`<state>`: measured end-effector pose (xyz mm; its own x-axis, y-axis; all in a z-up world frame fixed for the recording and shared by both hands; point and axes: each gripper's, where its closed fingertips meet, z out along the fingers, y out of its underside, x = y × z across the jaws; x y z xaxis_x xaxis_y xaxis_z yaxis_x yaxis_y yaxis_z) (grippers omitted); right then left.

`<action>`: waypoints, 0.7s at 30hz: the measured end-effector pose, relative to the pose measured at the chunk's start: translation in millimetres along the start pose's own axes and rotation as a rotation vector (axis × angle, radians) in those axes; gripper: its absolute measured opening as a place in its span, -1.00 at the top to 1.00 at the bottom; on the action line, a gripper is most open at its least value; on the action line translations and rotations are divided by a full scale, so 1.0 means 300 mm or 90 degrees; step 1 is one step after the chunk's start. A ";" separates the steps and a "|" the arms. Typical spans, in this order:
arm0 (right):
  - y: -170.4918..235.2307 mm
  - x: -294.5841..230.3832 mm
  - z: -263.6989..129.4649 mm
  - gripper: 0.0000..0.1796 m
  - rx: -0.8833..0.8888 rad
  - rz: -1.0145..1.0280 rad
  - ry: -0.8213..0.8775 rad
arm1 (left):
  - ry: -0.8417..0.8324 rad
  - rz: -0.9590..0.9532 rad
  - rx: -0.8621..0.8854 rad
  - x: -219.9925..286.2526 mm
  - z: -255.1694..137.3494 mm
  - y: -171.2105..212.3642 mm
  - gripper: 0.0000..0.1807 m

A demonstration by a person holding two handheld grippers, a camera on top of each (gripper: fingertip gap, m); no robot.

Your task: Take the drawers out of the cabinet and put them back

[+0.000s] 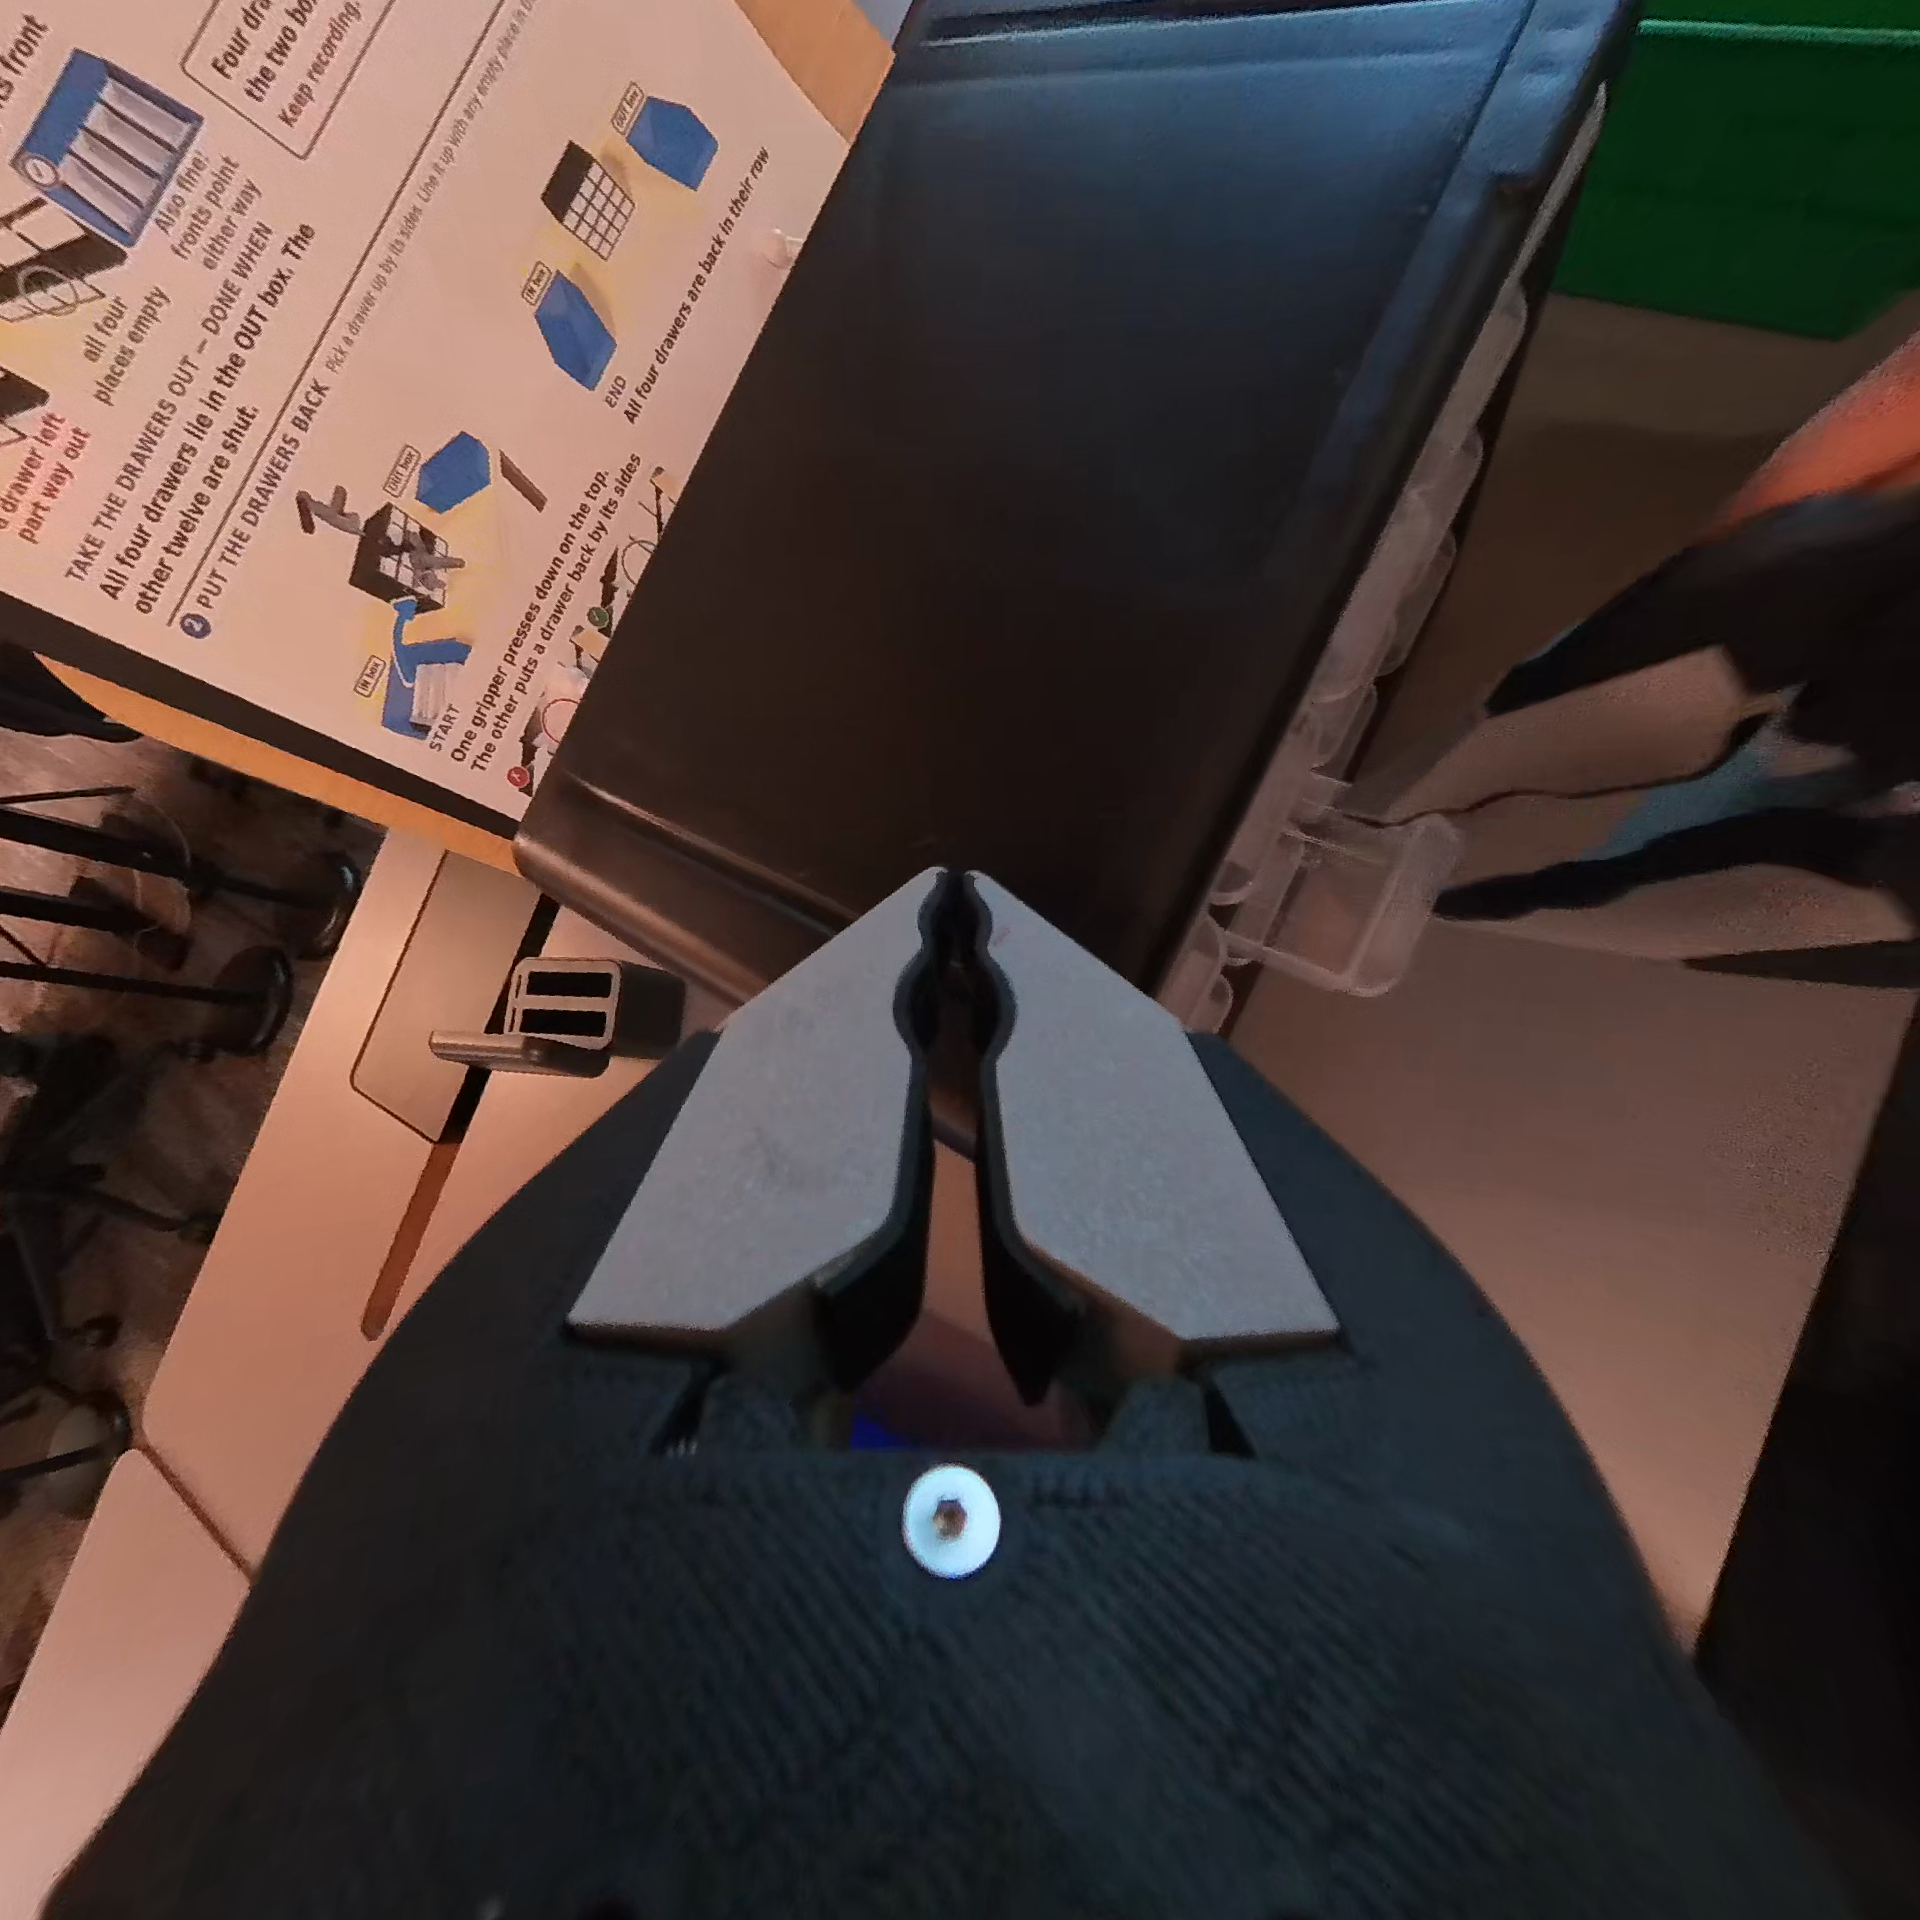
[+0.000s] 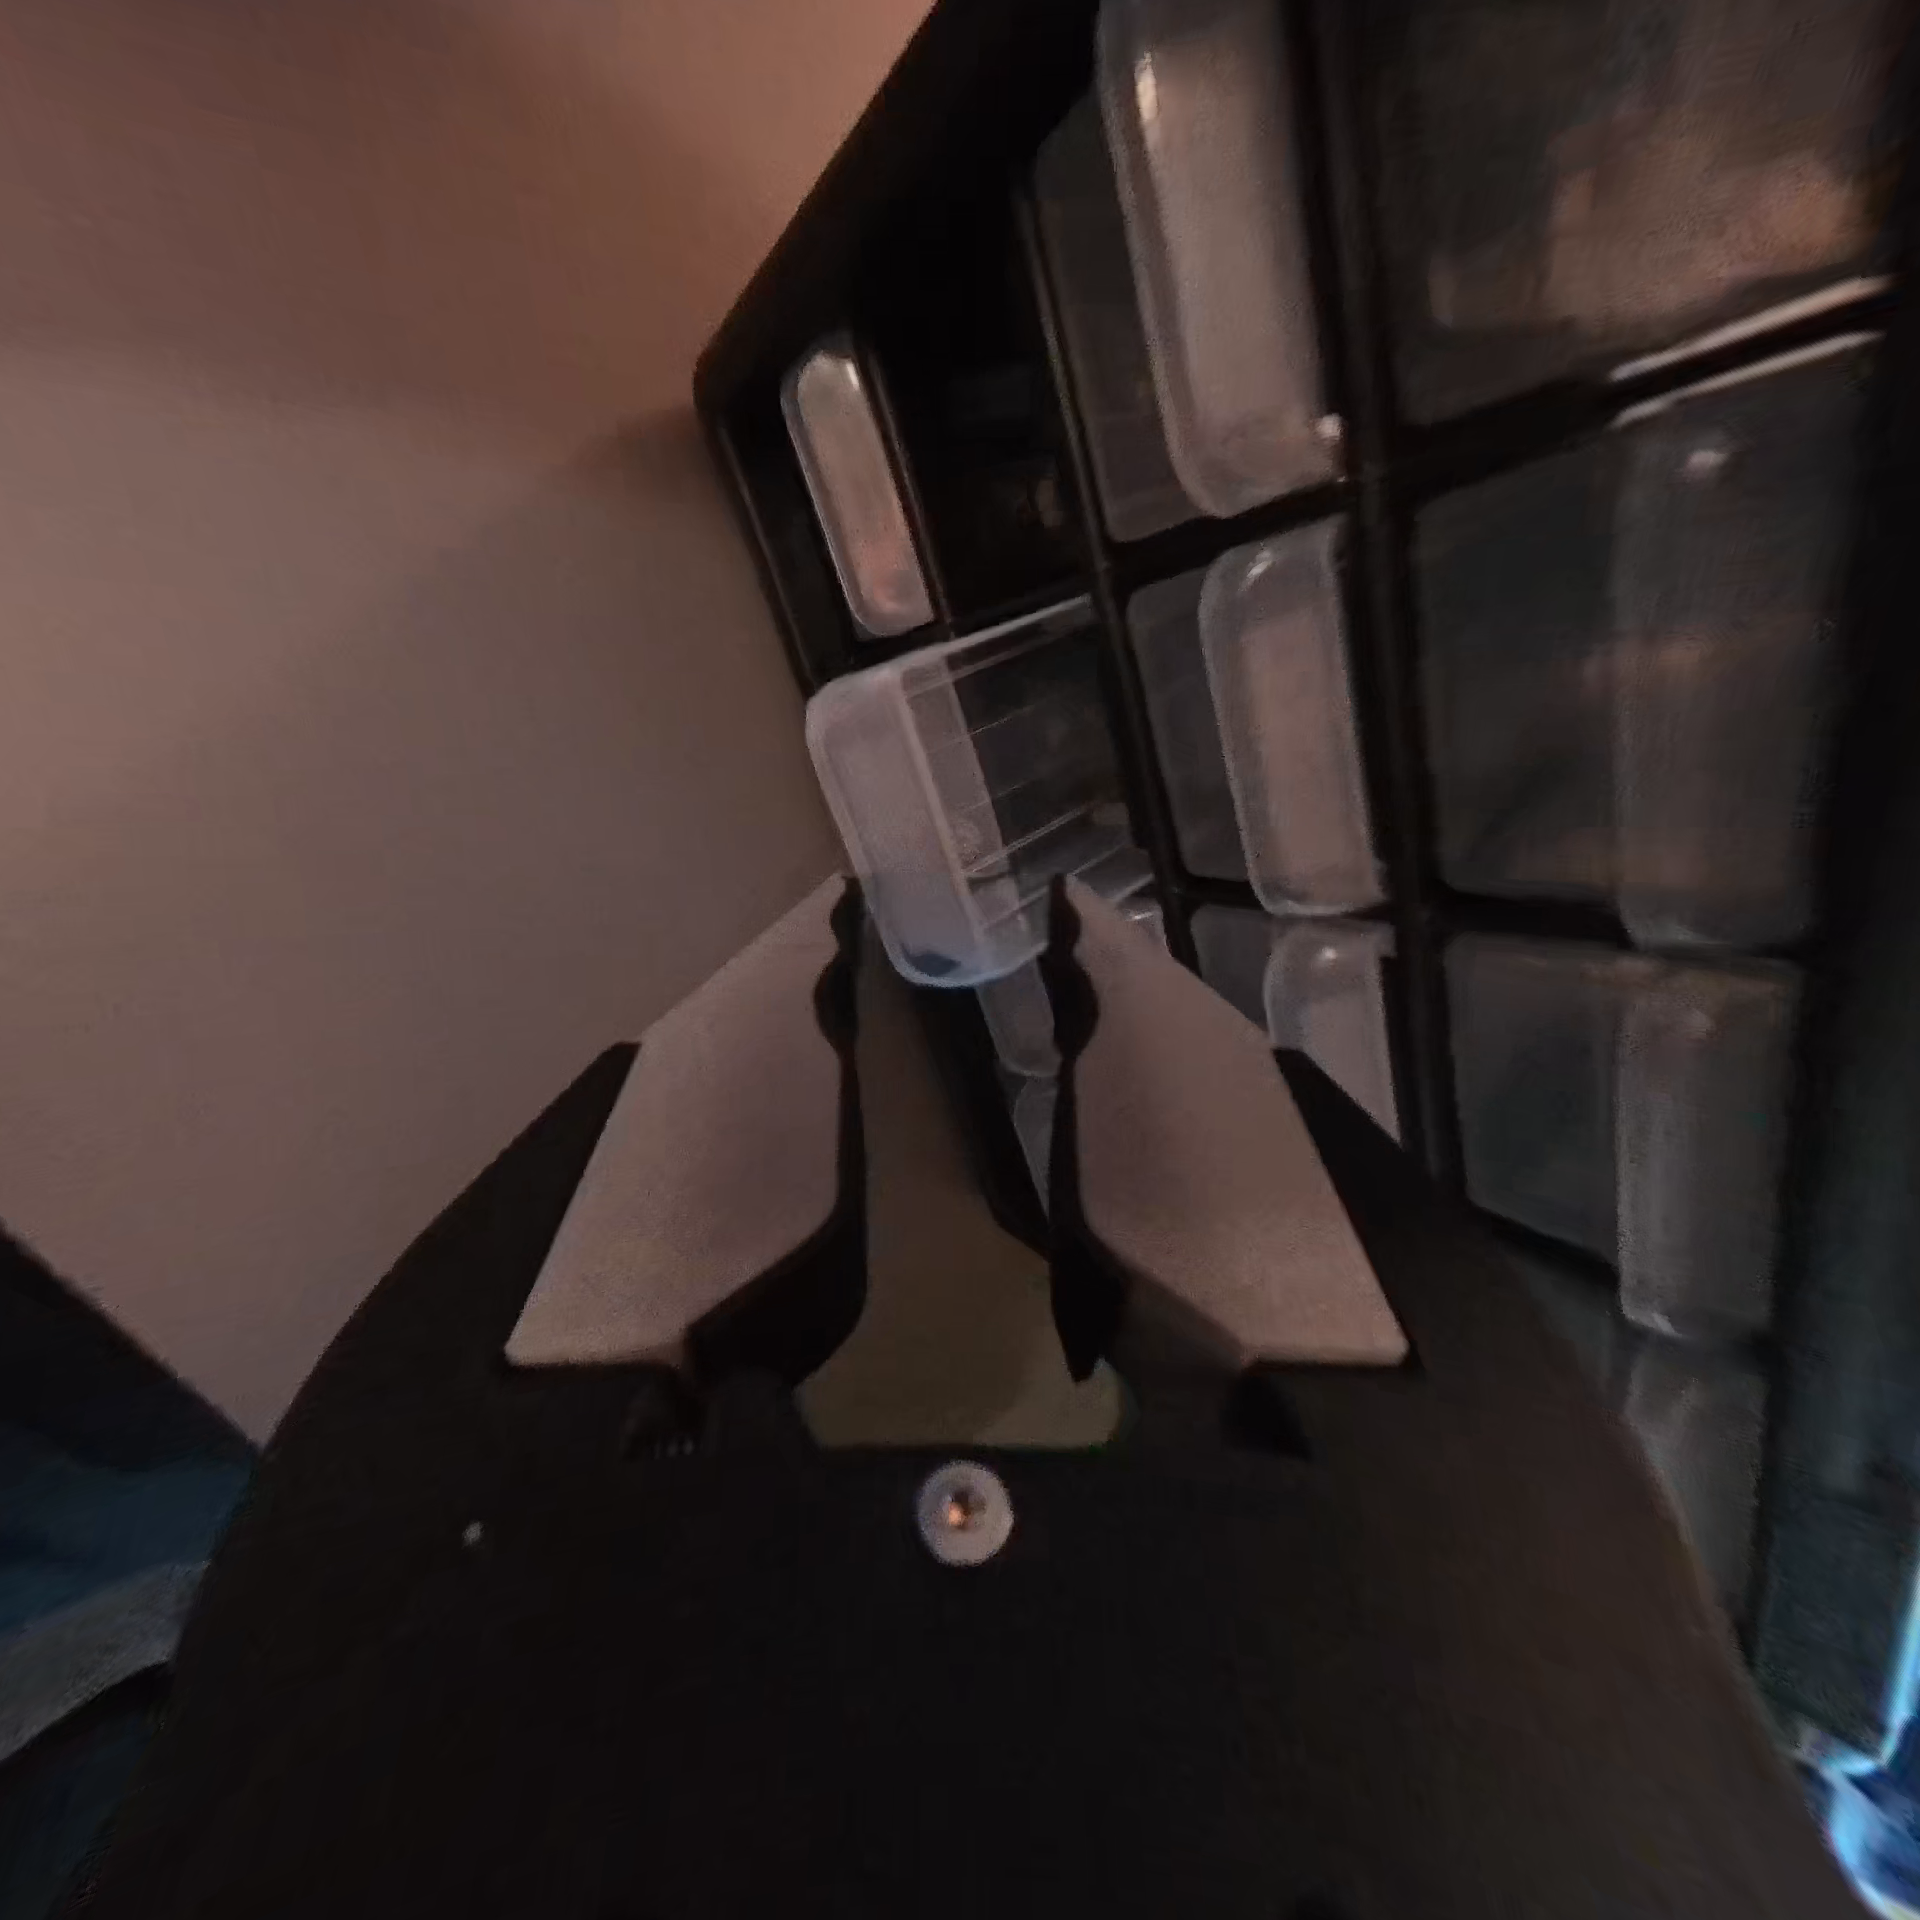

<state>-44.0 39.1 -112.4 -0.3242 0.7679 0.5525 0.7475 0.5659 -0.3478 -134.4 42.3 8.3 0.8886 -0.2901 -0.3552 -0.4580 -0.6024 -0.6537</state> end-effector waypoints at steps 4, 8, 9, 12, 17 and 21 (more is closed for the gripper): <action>-0.029 -0.102 -0.112 0.72 0.089 0.025 -0.162 | -0.011 0.015 -0.010 -0.001 0.001 -0.001 1.00; -0.070 -0.291 -0.265 1.00 0.220 -0.058 -0.415 | -0.006 0.003 -0.002 -0.002 0.001 -0.001 1.00; -0.077 -0.322 -0.285 1.00 0.252 -0.093 -0.445 | -0.004 -0.001 0.001 -0.002 0.000 -0.001 1.00; -0.078 -0.227 -0.139 1.00 0.204 -0.035 -0.342 | -0.002 -0.008 0.000 -0.003 0.001 0.000 1.00; -0.013 -0.017 0.121 1.00 0.035 0.113 -0.127 | -0.006 -0.003 -0.023 -0.004 0.001 0.000 1.00; -0.025 -0.030 0.132 1.00 0.045 0.099 -0.080 | -0.023 0.015 -0.033 -0.006 0.000 0.000 1.00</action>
<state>-69.5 39.8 -144.8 -0.2805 0.8768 0.3906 0.7531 0.4533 -0.4768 -136.0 42.8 8.7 0.8755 -0.2781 -0.3953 -0.4764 -0.6340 -0.6092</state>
